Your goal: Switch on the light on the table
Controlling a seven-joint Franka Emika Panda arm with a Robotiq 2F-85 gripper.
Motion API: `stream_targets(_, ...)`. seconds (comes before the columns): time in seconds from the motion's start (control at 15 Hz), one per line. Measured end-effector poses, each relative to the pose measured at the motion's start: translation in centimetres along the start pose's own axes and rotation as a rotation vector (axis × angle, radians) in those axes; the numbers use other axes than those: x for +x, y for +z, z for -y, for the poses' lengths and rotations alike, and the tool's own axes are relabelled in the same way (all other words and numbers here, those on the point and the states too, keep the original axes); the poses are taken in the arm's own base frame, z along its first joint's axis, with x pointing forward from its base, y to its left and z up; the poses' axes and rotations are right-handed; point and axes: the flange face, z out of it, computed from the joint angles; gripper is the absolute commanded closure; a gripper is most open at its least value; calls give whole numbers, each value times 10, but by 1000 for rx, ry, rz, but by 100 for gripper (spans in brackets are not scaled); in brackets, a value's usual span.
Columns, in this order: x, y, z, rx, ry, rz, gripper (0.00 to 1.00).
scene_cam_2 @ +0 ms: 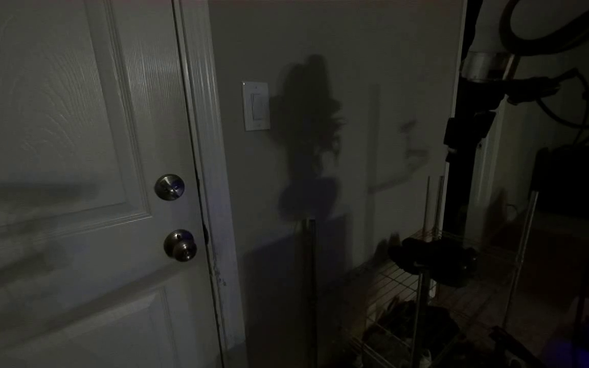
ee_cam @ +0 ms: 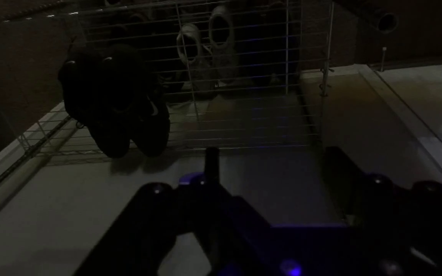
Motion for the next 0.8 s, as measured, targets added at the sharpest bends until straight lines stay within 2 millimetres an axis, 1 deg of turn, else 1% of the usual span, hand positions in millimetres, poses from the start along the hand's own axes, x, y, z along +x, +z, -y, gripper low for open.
stream_targets(0.07, 1, -1, 5, 2, -14, -7, 65)
stream_targets(0.2, 3, -5, 23, 18, -55, -39, 78)
stream_targets(0.4, 7, -17, 60, 65, -126, -122, 97)
stream_targets(0.47, 8, -21, 73, 78, -149, -152, 100)
stream_targets(0.67, 10, -32, 107, 124, -213, -249, 100)
stream_targets(0.8, 13, -38, 123, 154, -240, -313, 100)
